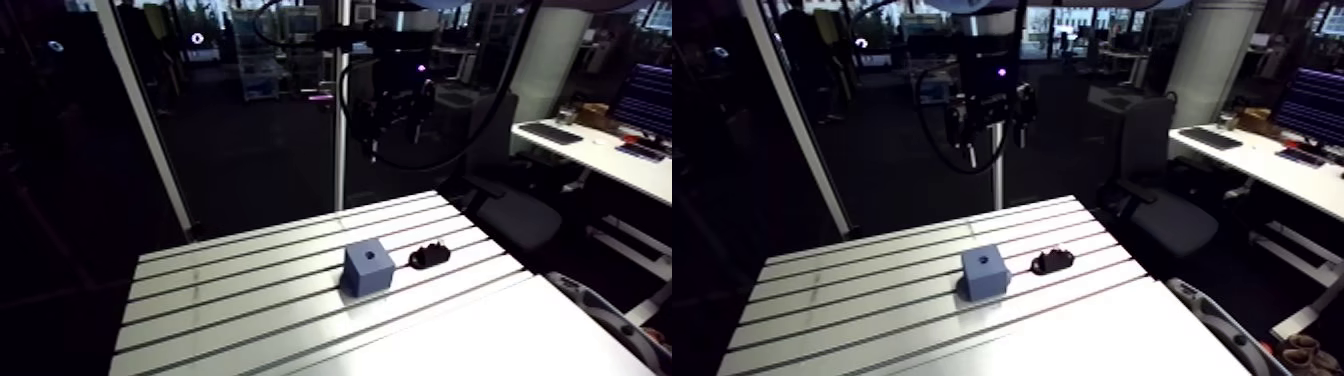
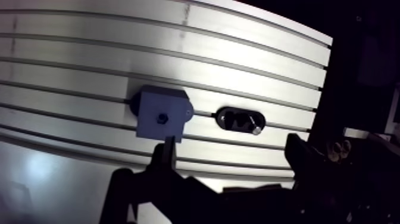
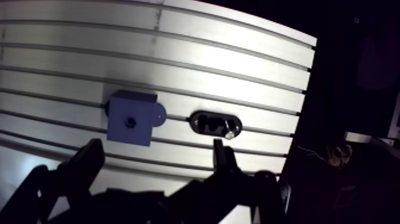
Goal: Pick up the M10 bolt and insert it into the hex recess until seated.
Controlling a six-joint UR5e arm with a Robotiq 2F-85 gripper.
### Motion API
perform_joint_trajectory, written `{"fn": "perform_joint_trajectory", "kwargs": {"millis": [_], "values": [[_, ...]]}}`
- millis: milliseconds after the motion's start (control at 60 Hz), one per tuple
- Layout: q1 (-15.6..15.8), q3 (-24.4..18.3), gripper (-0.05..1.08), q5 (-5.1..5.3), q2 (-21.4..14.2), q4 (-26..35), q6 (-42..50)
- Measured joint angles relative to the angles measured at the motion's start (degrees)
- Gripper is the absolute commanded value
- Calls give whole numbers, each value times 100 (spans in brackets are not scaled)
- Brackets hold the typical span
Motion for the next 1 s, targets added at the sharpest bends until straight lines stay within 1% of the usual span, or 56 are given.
{"fn": "perform_joint_trajectory", "kwargs": {"millis": [150, 350, 567, 700, 1000], "values": [[-175, 37, 1, 57, 61, -151, -35], [-388, 114, 1, 104, 168, -341, -74], [-655, 228, 1, 232, 252, -572, -163], [-816, 258, 1, 285, 363, -686, -208], [-962, 265, 1, 298, 613, -775, -234]]}}
